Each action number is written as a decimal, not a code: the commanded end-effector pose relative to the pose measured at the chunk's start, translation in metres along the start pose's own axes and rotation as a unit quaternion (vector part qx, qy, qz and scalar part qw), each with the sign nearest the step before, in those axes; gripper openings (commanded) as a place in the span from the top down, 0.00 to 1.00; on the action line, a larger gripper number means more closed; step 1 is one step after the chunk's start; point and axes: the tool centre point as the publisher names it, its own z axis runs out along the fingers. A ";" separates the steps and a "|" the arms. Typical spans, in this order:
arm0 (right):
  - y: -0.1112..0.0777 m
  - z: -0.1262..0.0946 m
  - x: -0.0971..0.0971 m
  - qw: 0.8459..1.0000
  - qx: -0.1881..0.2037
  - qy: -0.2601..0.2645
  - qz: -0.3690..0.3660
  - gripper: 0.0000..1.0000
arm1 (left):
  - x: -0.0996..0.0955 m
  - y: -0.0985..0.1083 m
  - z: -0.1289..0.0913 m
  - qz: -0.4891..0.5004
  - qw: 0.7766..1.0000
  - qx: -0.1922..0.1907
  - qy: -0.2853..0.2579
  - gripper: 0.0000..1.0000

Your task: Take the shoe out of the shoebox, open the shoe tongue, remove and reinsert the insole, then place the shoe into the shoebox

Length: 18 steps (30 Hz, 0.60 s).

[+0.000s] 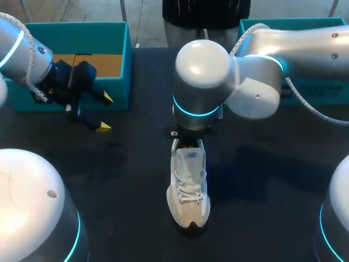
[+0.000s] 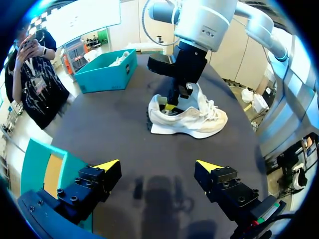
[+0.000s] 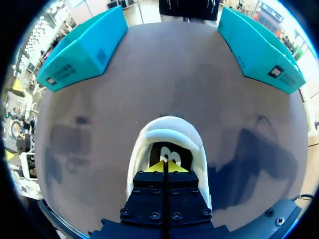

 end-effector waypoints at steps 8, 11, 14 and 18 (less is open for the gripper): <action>0.000 0.028 -0.002 1.000 0.022 -0.013 0.001 1.00 | -0.011 0.014 -0.014 -0.018 0.999 -0.021 -0.027 0.00; -0.001 0.034 -0.003 0.999 0.032 -0.015 0.001 1.00 | -0.015 0.015 -0.014 -0.027 0.999 -0.029 -0.033 0.00; -0.002 0.037 -0.004 0.999 0.036 -0.017 0.002 1.00 | -0.015 0.015 -0.014 -0.027 0.999 -0.029 -0.033 0.00; -0.004 0.043 -0.006 0.999 0.041 -0.023 0.001 1.00 | -0.015 0.015 -0.014 -0.027 0.999 -0.029 -0.033 0.00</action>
